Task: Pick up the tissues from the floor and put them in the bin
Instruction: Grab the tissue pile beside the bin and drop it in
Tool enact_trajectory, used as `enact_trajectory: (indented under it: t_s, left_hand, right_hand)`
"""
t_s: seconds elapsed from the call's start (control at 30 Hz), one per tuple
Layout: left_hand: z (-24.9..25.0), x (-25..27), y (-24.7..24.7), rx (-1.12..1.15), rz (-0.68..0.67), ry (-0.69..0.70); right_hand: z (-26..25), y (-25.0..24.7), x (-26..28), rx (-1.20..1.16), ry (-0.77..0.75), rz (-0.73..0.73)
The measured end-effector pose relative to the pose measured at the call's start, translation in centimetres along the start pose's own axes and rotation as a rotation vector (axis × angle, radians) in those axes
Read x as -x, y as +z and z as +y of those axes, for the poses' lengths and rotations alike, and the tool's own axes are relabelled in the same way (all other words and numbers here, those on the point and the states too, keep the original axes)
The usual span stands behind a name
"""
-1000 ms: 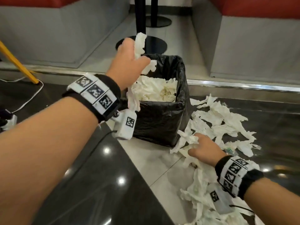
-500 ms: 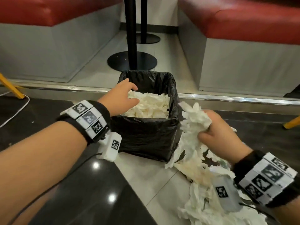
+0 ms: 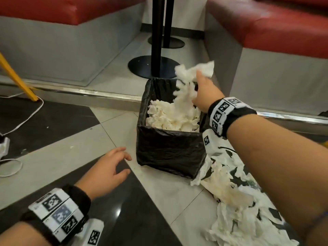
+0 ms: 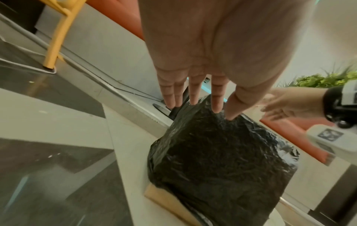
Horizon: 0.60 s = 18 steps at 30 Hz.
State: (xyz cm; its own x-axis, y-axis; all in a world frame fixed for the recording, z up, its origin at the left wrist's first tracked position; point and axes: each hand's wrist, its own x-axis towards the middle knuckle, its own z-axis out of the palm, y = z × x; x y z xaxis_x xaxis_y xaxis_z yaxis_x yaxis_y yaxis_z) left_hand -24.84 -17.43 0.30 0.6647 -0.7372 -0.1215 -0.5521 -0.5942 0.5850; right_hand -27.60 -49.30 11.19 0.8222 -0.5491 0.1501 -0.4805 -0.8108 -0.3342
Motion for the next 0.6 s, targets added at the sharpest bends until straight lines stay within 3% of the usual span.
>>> enact_trajectory:
  t_s: [0.07, 0.2, 0.33, 0.47, 0.6]
  left_hand:
    - [-0.6, 0.5, 0.6, -0.004, -0.035, -0.003]
    - [-0.5, 0.5, 2.3, -0.024, -0.159, 0.023]
    - [1.6, -1.0, 5.6, -0.123, -0.273, 0.118]
    - [5.2, -2.4, 8.3, -0.273, -0.345, 0.241]
    - [7.7, -2.5, 10.3, -0.381, -0.414, 0.239]
  right_hand:
    - [1.6, -0.3, 1.1, 0.052, 0.033, -0.093]
    - [4.9, -2.8, 3.8, -0.041, 0.045, -0.092]
    - [9.3, -4.8, 8.2, 0.04, 0.009, -0.118]
    - [15.6, -3.4, 13.4, 0.113, 0.03, -0.315]
    - [21.7, 0.7, 18.2, 0.218, 0.043, -0.521]
